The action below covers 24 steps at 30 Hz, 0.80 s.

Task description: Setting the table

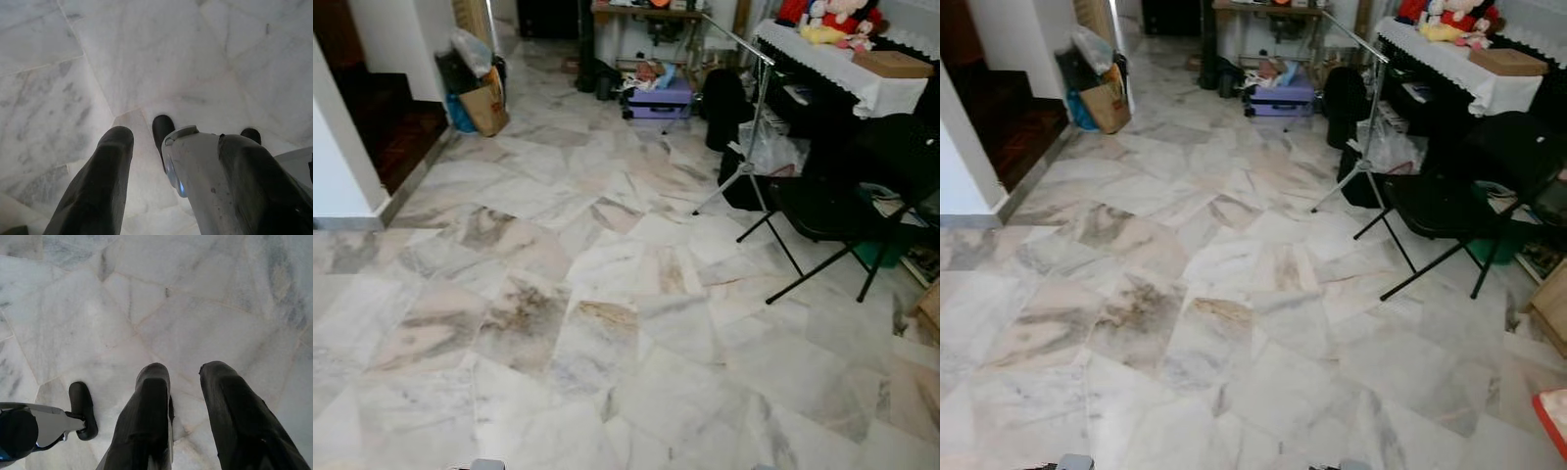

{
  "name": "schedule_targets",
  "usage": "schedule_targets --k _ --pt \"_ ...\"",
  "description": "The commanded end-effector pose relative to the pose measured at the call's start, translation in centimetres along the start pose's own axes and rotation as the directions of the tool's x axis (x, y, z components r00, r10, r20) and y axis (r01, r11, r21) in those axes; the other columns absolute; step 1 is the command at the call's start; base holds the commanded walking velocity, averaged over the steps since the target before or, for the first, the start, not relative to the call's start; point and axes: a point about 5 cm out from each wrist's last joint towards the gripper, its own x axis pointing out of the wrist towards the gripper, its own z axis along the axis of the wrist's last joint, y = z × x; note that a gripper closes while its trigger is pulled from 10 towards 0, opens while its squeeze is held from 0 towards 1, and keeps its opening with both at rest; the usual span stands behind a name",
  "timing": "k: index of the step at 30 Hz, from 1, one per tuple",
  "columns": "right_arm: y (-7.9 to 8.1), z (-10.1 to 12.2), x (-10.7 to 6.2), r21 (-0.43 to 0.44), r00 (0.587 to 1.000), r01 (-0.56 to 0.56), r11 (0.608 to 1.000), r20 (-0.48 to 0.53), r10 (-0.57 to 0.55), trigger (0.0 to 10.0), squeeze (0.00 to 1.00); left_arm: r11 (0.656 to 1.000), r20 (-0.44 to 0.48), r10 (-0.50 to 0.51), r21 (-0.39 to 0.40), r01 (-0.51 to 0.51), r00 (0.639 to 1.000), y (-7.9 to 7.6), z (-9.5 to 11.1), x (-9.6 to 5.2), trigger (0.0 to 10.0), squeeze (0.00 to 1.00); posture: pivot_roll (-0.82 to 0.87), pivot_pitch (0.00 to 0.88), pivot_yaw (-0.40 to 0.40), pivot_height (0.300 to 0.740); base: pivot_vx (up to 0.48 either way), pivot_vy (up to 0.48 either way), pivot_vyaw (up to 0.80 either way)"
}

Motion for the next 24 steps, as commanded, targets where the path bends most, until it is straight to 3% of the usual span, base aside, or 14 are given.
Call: schedule_targets --k 1,18,19,24 --pt "0.12 -0.12 0.02 -0.005 1.0 -0.003 1.0 -0.011 0.002 10.0 0.0 1.0 -0.008 0.01 0.016 -0.01 1.0 0.53 -0.12 -0.11 10.0 0.0 0.07 0.007 -0.044 0.74 0.0 0.0 -0.78" --pt "0.11 0.52 0.11 -0.013 1.0 0.002 1.0 0.0 -0.002 10.0 0.0 0.999 -0.023 0.019 0.046 -0.018 1.0 0.27 -0.11 -0.02 10.0 0.0 0.08 0.094 -0.052 0.74 0.0 0.0 -0.78" --pt "0.12 0.52 0.11 -0.006 1.0 0.003 1.0 0.001 -0.003 10.0 0.0 0.997 -0.013 0.029 0.075 -0.028 0.999 0.39 0.1 -0.01 10.0 0.0 0.08 0.1 -0.051 0.74 0.0 -0.48 -0.78" --pt "0.31 0.34 0.12 -0.007 1.0 -0.001 1.0 -0.003 0.001 10.0 0.0 0.999 -0.005 0.035 0.04 -0.035 0.999 0.49 0.42 0.03 10.0 0.0 0.08 0.112 -0.05 0.74 0.0 -0.384 -0.78"
